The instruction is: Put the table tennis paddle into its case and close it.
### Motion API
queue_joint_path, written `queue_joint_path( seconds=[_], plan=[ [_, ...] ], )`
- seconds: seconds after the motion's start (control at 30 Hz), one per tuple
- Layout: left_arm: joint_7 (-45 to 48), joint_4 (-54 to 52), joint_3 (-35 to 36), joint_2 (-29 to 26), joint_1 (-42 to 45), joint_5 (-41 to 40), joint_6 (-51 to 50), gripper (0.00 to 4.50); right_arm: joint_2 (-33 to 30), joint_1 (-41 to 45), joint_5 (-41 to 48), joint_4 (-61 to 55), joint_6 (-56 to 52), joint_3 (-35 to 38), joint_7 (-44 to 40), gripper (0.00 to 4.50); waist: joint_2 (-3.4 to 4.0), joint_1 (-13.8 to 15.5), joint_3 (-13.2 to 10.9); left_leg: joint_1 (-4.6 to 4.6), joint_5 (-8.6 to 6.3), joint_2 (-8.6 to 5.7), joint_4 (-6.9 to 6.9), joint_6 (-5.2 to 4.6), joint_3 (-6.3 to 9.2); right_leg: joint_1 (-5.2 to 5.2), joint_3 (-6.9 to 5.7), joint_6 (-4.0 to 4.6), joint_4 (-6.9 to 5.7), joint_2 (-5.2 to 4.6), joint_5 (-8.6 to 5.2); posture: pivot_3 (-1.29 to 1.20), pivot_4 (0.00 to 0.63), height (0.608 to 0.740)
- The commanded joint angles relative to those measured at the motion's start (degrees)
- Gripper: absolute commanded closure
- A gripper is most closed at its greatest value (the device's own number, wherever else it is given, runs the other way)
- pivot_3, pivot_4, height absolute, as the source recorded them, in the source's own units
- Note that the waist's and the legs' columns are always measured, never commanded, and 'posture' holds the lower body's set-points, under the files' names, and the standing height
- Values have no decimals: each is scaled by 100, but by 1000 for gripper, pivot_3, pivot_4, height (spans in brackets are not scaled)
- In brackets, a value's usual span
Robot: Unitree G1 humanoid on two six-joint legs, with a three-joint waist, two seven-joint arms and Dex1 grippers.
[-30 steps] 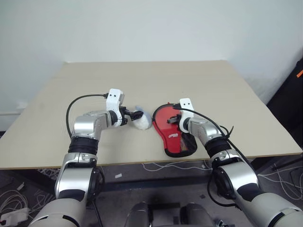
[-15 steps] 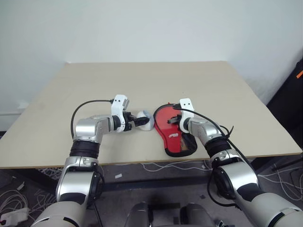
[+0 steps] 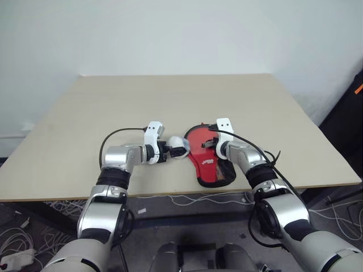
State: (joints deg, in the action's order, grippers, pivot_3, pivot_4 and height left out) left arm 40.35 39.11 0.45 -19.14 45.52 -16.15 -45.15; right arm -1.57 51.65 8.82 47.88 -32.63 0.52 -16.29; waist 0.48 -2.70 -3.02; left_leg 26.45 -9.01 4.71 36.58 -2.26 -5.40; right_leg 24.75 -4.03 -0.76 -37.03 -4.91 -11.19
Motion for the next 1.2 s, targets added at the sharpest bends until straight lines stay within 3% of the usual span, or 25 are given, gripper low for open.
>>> queue_joint_path(
  seconds=[0.03,0.3,0.4,0.53,0.9,1.2],
  plan=[
    [-201,279,176,17,308,76,307,394,-80,80,-45,22,-87,83,77,4500,0,1,0,0,0,0,0,0,0,1,0,0,0,0,3,0,0,722],
    [-183,714,334,-28,568,6,465,2835,-111,68,-46,-49,-200,87,-16,4500,0,1,0,1,0,0,-6,0,0,10,-1,9,2,0,23,0,0,722],
    [-248,874,412,-20,685,19,496,3549,-103,16,-74,-113,-366,-17,-139,4500,0,1,0,3,0,0,-6,0,1,11,-1,10,2,0,27,0,0,722],
    [-751,1405,628,-1,1022,60,705,4160,-93,-31,-96,-134,-599,-154,-317,4500,0,-1,0,3,0,0,-8,0,2,16,0,11,2,0,27,0,0,722],
    [-858,2090,686,53,1537,149,1028,4160,-88,-33,-234,13,-1148,-333,-445,4500,-3,-13,2,4,0,-1,-14,0,0,19,3,10,10,3,26,0,0,722],
    [-1024,2645,745,138,1898,278,1459,4160,60,-241,-102,-463,-885,-189,-619,4500,-9,-5,5,4,-1,-1,-28,1,0,25,2,11,11,1,27,0,0,722]
  ],
)
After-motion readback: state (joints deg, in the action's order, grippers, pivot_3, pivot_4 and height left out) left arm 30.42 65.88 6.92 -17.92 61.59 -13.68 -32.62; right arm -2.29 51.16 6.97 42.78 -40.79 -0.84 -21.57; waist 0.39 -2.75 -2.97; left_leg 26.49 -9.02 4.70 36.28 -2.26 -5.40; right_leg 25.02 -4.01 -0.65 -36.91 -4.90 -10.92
